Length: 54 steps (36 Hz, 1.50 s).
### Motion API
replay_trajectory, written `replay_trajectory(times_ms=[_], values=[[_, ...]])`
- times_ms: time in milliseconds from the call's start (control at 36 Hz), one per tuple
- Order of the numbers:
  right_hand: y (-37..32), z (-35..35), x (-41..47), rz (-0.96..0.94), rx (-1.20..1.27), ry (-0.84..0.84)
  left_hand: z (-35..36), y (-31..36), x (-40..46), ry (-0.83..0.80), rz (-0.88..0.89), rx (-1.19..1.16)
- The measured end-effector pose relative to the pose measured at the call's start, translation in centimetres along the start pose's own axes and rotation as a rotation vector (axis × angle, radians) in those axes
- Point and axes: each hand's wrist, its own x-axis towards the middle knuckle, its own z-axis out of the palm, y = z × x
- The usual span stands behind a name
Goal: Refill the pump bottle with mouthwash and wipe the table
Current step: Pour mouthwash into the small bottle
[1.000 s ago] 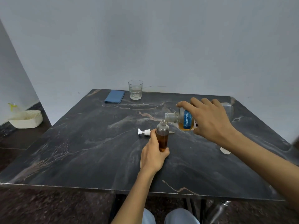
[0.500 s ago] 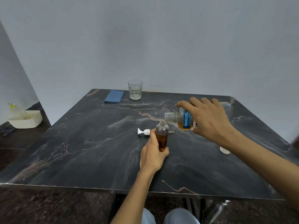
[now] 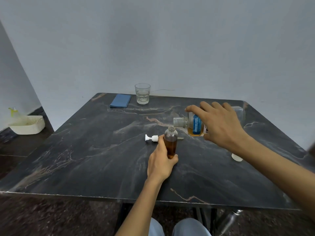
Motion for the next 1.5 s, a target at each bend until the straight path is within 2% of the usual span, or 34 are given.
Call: replay_trajectory(times_ms=[1500], values=[[-0.04, -0.25, -0.10, -0.005, -0.006, -0.014, -0.04, 0.04, -0.14, -0.001, -0.005, 0.006]])
